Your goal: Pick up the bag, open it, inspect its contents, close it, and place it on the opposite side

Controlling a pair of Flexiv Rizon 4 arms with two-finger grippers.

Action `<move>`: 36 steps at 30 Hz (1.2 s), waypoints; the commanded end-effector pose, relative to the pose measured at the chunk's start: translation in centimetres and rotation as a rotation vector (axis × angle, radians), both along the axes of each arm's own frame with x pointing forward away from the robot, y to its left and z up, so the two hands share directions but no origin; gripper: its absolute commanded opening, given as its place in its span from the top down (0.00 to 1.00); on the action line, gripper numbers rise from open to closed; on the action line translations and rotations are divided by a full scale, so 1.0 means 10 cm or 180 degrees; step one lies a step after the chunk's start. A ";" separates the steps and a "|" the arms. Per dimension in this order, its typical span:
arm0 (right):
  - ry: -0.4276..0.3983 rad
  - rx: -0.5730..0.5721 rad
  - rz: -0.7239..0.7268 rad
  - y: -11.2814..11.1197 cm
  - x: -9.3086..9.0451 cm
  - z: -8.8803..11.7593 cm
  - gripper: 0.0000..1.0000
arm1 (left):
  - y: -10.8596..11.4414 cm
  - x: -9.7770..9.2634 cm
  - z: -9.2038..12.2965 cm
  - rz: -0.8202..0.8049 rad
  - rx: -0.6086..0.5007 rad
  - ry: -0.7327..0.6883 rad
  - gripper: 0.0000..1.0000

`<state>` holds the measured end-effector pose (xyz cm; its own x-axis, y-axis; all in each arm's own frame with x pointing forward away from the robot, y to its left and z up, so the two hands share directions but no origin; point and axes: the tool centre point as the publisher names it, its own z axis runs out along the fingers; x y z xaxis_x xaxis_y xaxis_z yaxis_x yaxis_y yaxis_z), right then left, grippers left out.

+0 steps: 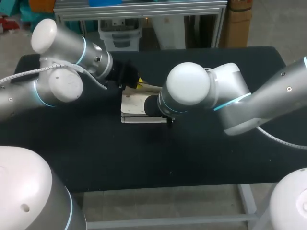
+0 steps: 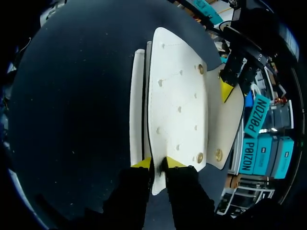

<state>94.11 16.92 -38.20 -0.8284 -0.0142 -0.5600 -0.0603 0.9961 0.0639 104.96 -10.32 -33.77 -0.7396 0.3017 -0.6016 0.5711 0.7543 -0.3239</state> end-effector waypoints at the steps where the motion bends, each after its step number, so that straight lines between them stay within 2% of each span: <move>1: 0.0004 0.0050 0.0055 -0.06 -0.02 0.17 0.00 | 0.02 -0.05 0.07 0.0023 -0.0035 -0.0029 1.00; 9: -0.0077 0.0232 0.0150 -0.13 -0.06 0.49 0.00 | 0.04 -0.05 0.25 0.0183 -0.0236 -0.0028 1.00; 20: -0.0063 0.0348 0.0206 -0.22 -0.08 0.82 0.00 | 0.07 -0.10 0.55 0.0618 -0.0544 -0.0176 1.00; 26: -0.0047 0.0348 0.0214 -0.26 -0.09 0.95 0.00 | 0.07 -0.10 0.55 0.0618 -0.0544 -0.0176 1.00; 27: -0.0045 0.0347 0.0214 -0.27 -0.10 0.98 0.08 | 0.07 -0.10 0.55 0.0618 -0.0544 -0.0176 1.00; 28: -0.0047 0.0345 0.0216 -0.28 -0.11 1.00 0.21 | 0.07 -0.10 0.55 0.0618 -0.0544 -0.0176 1.00; 29: -0.0044 0.0340 0.0222 -0.29 -0.12 1.02 0.50 | 0.07 -0.10 0.55 0.0618 -0.0544 -0.0176 1.00; 31: -0.0020 0.0345 0.0263 -0.30 -0.14 1.05 0.57 | 0.07 -0.10 0.55 0.0618 -0.0544 -0.0176 1.00; 32: -0.0002 0.0336 0.0281 -0.31 -0.15 1.07 0.67 | 0.07 -0.10 0.55 0.0618 -0.0544 -0.0176 1.00; 33: 0.0008 0.0325 0.0286 -0.31 -0.15 1.08 0.72 | 0.07 -0.10 0.55 0.0618 -0.0544 -0.0176 1.00; 34: 0.0026 0.0316 0.0302 -0.31 -0.16 1.10 0.84 | 0.07 -0.10 0.55 0.0618 -0.0544 -0.0176 1.00; 35: 0.0042 0.0322 0.0343 -0.30 -0.16 1.12 1.00 | 0.07 -0.10 0.55 0.0618 -0.0544 -0.0176 1.00; 36: 0.0063 0.0309 0.0391 -0.30 -0.16 1.14 1.00 | 0.07 -0.10 0.55 0.0618 -0.0544 -0.0176 1.00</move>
